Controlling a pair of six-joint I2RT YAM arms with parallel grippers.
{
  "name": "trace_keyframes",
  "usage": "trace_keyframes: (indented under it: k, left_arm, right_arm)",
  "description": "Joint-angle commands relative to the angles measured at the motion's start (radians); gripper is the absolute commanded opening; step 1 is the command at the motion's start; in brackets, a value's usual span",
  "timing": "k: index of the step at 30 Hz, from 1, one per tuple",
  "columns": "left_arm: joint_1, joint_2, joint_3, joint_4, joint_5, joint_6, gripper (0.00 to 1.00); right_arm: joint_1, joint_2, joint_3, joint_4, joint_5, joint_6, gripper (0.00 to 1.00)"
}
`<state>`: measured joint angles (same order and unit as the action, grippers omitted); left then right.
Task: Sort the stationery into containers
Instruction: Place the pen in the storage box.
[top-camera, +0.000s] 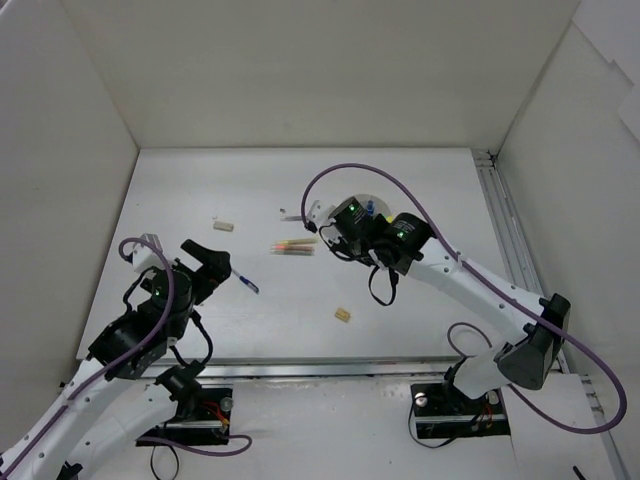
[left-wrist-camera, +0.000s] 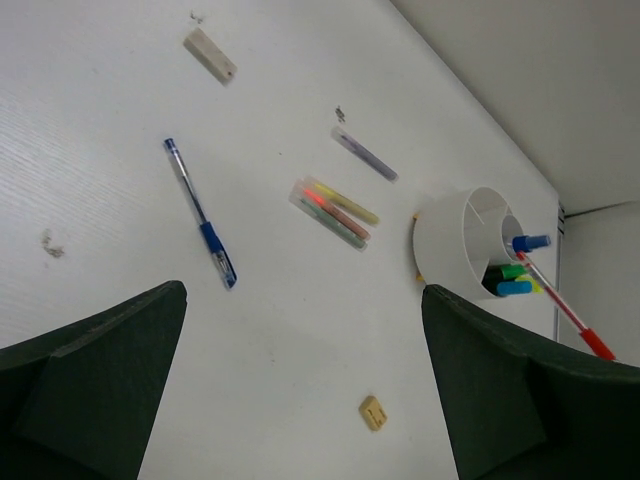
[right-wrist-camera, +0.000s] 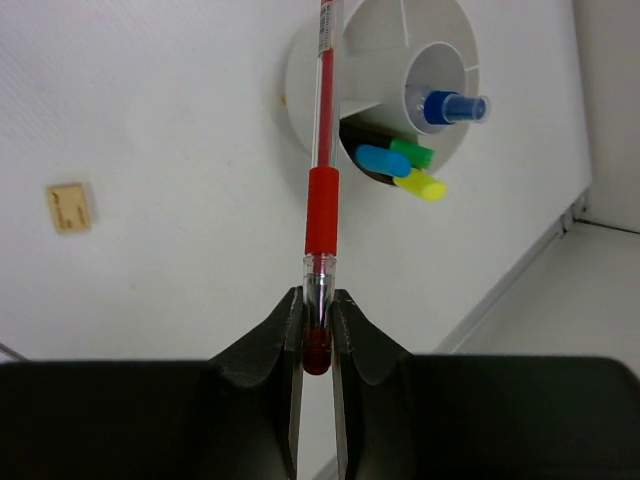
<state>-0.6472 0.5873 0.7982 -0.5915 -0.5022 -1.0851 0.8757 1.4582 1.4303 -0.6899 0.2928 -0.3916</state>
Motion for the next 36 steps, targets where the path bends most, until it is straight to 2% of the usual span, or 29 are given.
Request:
trace_keyframes:
  k: [1, 4, 8, 13, 15, 17, 21, 28, 36]
  left_arm:
    - [-0.008, 0.006, 0.009, -0.030, -0.128, 0.034, 0.99]
    - [-0.008, 0.002, 0.004, -0.033, -0.160, 0.050, 0.99]
    - [0.012, 0.026, 0.002, -0.030, -0.162, 0.076, 0.99]
    - [0.110, 0.109, 0.006, 0.033, 0.017, 0.166, 0.99]
    - [0.199, 0.141, 0.013, 0.047, 0.127, 0.191, 0.99]
    - [0.274, 0.189, 0.015, 0.056, 0.180, 0.217, 0.99]
    - [0.354, 0.223, -0.008, 0.120, 0.315, 0.257, 0.99]
    - [0.420, 0.236, -0.039, 0.176, 0.381, 0.298, 0.99]
    - [0.478, 0.269, -0.045, 0.188, 0.439, 0.315, 0.99]
  right_arm:
    - [-0.056, 0.033, 0.102, -0.164, 0.042, -0.174, 0.00]
    - [-0.098, 0.092, 0.228, -0.258, -0.049, -0.268, 0.00]
    - [-0.127, 0.209, 0.375, -0.427, -0.037, -0.323, 0.00]
    - [-0.178, 0.385, 0.511, -0.592, -0.012, -0.346, 0.00]
    - [-0.191, 0.448, 0.574, -0.650, -0.009, -0.355, 0.00]
    - [-0.201, 0.479, 0.614, -0.666, 0.003, -0.355, 0.00]
    - [-0.210, 0.508, 0.634, -0.620, 0.009, -0.366, 0.00]
    - [-0.208, 0.541, 0.682, -0.619, 0.006, -0.401, 0.00]
    - [-0.205, 0.651, 0.746, -0.629, 0.043, -0.395, 0.01]
